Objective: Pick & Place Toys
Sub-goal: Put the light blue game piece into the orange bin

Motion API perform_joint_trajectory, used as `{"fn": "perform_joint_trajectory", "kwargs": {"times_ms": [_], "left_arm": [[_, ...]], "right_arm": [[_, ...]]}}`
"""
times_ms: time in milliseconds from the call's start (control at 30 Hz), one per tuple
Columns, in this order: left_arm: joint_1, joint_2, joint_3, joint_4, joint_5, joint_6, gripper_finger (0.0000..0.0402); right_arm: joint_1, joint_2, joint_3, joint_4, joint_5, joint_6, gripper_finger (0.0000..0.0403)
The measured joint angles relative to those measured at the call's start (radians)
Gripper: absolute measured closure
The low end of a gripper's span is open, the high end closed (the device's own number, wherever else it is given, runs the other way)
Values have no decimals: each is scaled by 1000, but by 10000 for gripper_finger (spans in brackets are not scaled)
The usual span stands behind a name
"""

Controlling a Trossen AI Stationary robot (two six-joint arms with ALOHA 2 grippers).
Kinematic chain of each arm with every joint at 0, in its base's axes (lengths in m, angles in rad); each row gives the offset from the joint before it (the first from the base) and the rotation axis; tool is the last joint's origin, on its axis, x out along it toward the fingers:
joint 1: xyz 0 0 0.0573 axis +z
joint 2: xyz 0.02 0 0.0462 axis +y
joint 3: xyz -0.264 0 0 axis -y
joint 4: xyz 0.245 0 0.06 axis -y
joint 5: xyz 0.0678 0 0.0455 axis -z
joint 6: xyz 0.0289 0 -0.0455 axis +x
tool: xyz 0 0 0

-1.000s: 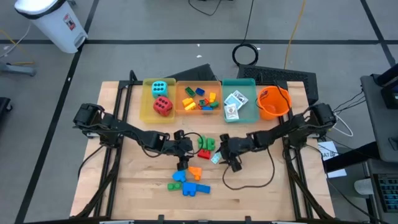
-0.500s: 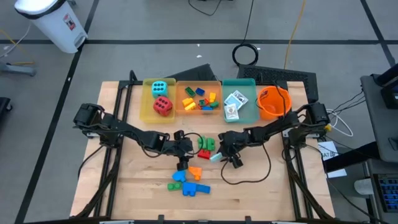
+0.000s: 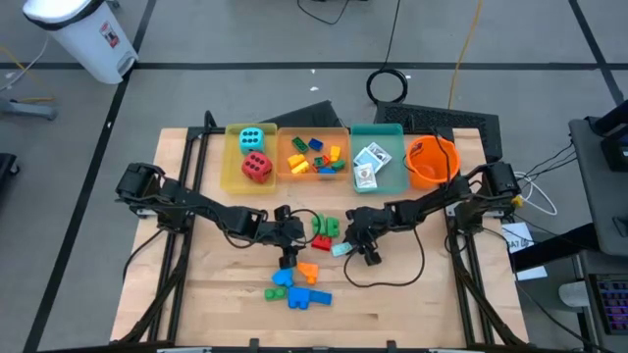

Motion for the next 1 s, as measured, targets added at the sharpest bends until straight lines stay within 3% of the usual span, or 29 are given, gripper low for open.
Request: {"fn": "perform_joint_trajectory", "kwargs": {"times_ms": [200,433,800,1000], "left_arm": [[0,0,0,21,-11,-20,165],[0,0,0,167,-8,-17,165],[61,0,0,525,-64,-117,165],[105,0,0,537,-88,-219,165]], "right_arm": [[24,-21,-1,-9,96,18,299],[79,-153,-2,-42,235,4,305],[189,-310,-1,-49,741,-259,305],[201,-317,-1,-18,832,-298,304]]}}
